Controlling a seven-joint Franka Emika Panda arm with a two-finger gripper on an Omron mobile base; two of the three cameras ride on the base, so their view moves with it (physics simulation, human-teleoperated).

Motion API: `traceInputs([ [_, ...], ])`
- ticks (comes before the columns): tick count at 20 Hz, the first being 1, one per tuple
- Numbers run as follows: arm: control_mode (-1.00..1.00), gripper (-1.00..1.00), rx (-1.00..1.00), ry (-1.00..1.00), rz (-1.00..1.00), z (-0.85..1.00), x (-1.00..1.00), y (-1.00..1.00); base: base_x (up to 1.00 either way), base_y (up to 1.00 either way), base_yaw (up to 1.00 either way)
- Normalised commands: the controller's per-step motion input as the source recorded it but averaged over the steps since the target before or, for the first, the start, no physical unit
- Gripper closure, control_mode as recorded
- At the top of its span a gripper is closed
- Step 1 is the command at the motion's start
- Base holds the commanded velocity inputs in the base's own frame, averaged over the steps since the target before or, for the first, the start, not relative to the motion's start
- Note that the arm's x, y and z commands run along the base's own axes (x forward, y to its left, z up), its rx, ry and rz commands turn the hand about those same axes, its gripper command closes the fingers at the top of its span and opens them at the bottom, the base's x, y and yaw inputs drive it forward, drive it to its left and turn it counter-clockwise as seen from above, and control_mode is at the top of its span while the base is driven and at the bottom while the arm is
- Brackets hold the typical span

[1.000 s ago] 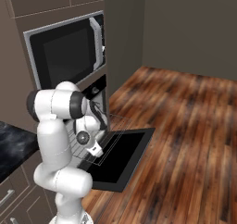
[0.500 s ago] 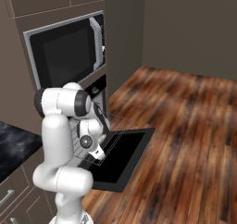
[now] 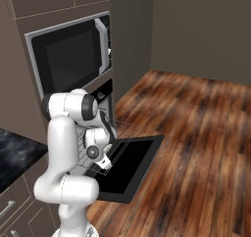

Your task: Place the fish on the rack of the oven, and slide the rack back inside. Close the oven door.

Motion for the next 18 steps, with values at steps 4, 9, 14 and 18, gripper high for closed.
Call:
traceInputs([
  [4, -1.0, 1.0, 0.0, 0.0, 0.0, -0.28, 0.34, 0.18, 0.0, 0.0, 0.0],
  [9, -1.0, 1.0, 0.0, 0.0, 0.0, -0.31, 0.34, 0.14, 0.0, 0.0, 0.0],
  [14, -1.0, 1.0, 0.0, 0.0, 0.0, -0.29, 0.34, 0.08, 0.0, 0.0, 0.0],
  [18, -1.0, 1.0, 0.0, 0.0, 0.0, -0.26, 0.29, 0.0, 0.0, 0.0, 0.0],
])
